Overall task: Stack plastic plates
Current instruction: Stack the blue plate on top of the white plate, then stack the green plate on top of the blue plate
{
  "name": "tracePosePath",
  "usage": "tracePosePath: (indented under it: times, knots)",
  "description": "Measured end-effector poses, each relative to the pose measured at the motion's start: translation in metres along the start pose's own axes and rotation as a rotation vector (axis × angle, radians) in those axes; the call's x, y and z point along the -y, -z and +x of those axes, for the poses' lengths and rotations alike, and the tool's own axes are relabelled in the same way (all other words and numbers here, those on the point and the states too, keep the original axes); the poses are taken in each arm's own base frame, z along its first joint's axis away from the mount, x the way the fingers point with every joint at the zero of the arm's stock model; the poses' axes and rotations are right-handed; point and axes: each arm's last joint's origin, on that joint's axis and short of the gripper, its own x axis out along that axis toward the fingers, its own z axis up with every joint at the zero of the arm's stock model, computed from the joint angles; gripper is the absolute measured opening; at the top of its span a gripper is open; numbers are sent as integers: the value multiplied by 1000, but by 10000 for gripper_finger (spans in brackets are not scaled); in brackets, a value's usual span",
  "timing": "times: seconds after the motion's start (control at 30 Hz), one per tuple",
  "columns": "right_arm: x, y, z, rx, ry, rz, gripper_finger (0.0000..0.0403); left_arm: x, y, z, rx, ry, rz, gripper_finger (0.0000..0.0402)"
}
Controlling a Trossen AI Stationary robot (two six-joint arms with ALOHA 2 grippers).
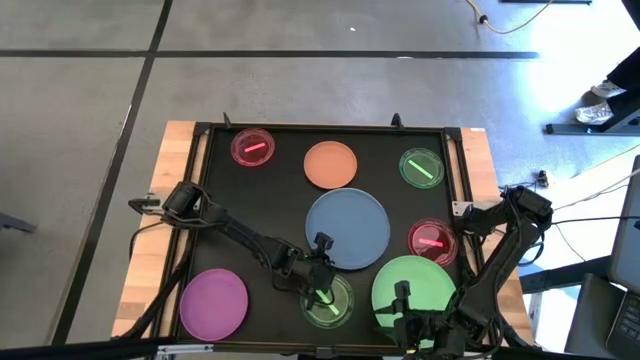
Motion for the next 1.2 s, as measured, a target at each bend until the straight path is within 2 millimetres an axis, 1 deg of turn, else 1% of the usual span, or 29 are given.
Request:
tracePosePath:
  times: [0.1, 0.27, 0.37, 0.5, 0.57, 0.63, 0.7, 0.8, 0.87, 0.97, 1.07, 1.2]
  knots:
    - [0, 0, 0, -2, 1, -2, 161, 1, 0, -1, 2, 3, -38, 44]
    - [0, 1, 0, -6, 3, 23, 161, 8, -2, -4, 11, 11, -34, 82]
    - [0, 1, 0, -6, 3, 29, 161, 16, -6, -12, 5, 25, -34, 97]
    - [1, 0, -1, -10, 1, 64, 161, 31, -17, -41, -19, 62, -54, 102]
    - [1, -3, -3, -26, -21, 92, 161, 39, -20, -56, -4, 63, -73, 102]
    - [0, -9, -6, -43, -57, 143, 161, 49, -24, -70, 23, 66, -65, 102]
    - [-1, -12, -9, -65, -98, 207, 161, 62, -24, -79, 49, 78, -56, 102]
    - [-3, -11, -8, -103, -142, 292, 161, 82, -19, -86, 89, 105, -38, 102]
    - [-6, -7, -4, -141, -159, 341, 161, 95, -12, -86, 156, 130, -41, 102]
    - [-11, -1, 7, -216, -200, 389, 161, 110, 6, -82, 215, 136, -29, 102]
    - [-10, 0, 17, -264, -225, 422, 161, 114, 18, -80, 278, 127, -64, 102]
    - [-3, -6, 24, -316, -262, 455, 161, 107, 33, -82, 357, 127, -127, 102]
